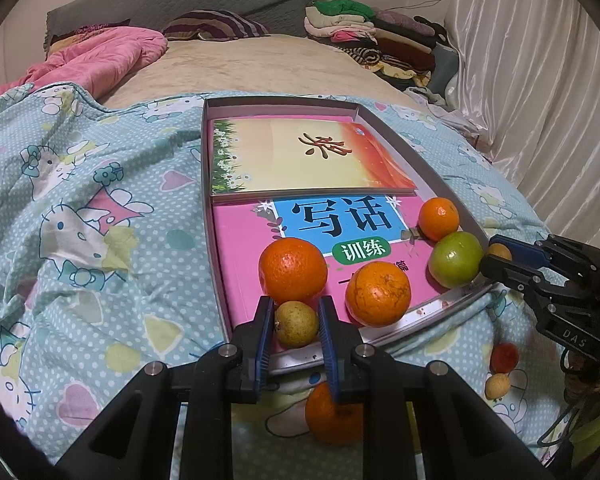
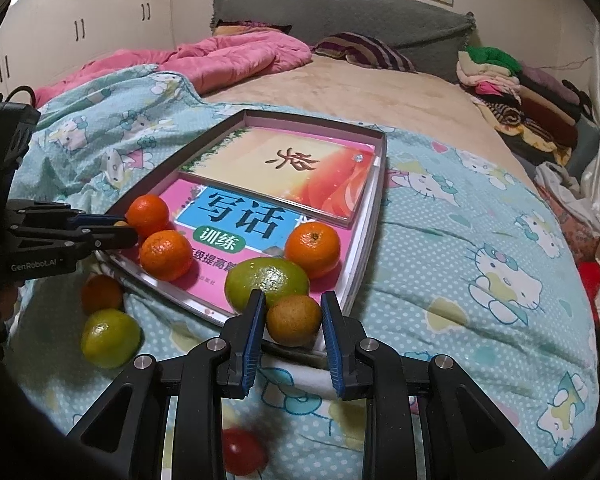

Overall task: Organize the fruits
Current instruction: 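Carry both brown fruits over the tray and lower them inside, then open both tools to release the brown fruits in the tray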

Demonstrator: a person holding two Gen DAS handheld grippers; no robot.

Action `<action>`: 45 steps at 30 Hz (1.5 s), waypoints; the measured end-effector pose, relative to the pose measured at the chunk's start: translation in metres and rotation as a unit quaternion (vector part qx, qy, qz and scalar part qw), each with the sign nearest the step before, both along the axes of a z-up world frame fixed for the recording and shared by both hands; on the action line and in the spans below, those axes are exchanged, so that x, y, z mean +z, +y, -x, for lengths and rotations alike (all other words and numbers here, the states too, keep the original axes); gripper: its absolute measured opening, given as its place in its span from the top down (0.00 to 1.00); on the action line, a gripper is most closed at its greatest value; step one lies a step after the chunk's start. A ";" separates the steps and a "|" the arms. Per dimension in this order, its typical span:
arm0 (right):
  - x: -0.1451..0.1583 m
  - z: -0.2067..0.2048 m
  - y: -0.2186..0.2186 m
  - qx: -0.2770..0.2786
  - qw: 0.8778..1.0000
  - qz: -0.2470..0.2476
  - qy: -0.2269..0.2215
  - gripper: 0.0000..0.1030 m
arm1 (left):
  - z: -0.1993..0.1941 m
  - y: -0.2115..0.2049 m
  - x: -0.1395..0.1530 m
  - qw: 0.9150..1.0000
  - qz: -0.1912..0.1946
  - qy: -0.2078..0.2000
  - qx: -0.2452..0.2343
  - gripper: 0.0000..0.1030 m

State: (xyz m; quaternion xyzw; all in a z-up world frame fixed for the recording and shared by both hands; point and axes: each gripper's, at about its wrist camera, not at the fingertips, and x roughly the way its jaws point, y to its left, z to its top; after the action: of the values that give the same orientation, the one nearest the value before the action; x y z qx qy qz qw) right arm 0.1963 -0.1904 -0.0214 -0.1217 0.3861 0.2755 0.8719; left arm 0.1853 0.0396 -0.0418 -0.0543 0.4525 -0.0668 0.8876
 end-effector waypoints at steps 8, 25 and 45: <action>0.001 0.000 0.006 0.011 1.000 -0.007 -0.014 0.70 | 0.000 0.000 0.000 1.000 -0.001 0.000 -0.001 0.78; 0.000 -0.002 0.002 0.001 1.000 -0.006 -0.015 0.55 | 0.000 0.000 0.000 1.000 0.000 0.000 -0.001 0.78; 0.007 0.004 -0.006 -0.010 0.999 -0.026 -0.020 0.45 | 0.005 -0.002 0.005 1.000 -0.001 -0.001 -0.004 0.73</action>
State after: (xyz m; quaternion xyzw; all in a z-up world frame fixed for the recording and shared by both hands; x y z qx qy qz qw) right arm 0.1926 -0.1966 -0.0148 -0.0999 0.3627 0.2741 0.8851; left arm 0.1807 0.0374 -0.0369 -0.0517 0.4520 -0.0701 0.8878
